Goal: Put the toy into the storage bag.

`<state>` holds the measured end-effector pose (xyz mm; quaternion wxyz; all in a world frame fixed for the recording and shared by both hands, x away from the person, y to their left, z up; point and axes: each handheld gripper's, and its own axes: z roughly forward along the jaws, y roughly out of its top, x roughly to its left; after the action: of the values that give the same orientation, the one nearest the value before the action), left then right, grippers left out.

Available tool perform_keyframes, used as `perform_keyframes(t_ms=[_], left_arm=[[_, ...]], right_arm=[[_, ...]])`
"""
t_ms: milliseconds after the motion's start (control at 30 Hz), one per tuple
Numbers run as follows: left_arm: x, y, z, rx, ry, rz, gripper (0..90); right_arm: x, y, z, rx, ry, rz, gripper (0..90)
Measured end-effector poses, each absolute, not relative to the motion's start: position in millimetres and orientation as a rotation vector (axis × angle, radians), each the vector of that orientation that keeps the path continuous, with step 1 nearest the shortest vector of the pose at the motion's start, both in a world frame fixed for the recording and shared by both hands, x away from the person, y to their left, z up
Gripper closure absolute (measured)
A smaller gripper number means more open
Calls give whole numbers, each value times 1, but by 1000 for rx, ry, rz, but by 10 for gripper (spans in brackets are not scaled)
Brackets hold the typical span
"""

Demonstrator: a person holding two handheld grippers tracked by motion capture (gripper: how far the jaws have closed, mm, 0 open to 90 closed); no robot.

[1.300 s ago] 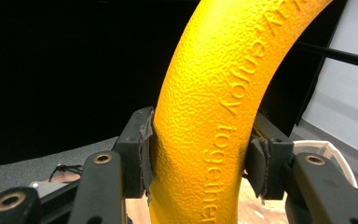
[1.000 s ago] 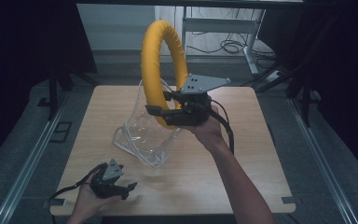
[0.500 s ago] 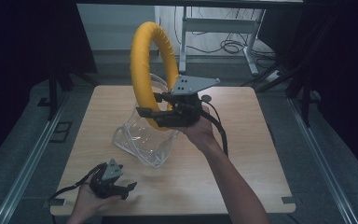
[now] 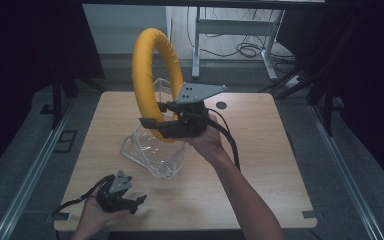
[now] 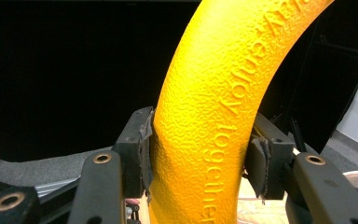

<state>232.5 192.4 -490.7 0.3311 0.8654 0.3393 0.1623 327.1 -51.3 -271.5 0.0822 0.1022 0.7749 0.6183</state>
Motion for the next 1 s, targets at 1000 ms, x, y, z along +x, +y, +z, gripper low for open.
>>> perform_keyframes(t_ms=[1000], left_arm=[[233, 191, -492, 2273, 887, 426, 198]], right_arm=[[331, -26, -291, 273, 2373, 1886, 485]])
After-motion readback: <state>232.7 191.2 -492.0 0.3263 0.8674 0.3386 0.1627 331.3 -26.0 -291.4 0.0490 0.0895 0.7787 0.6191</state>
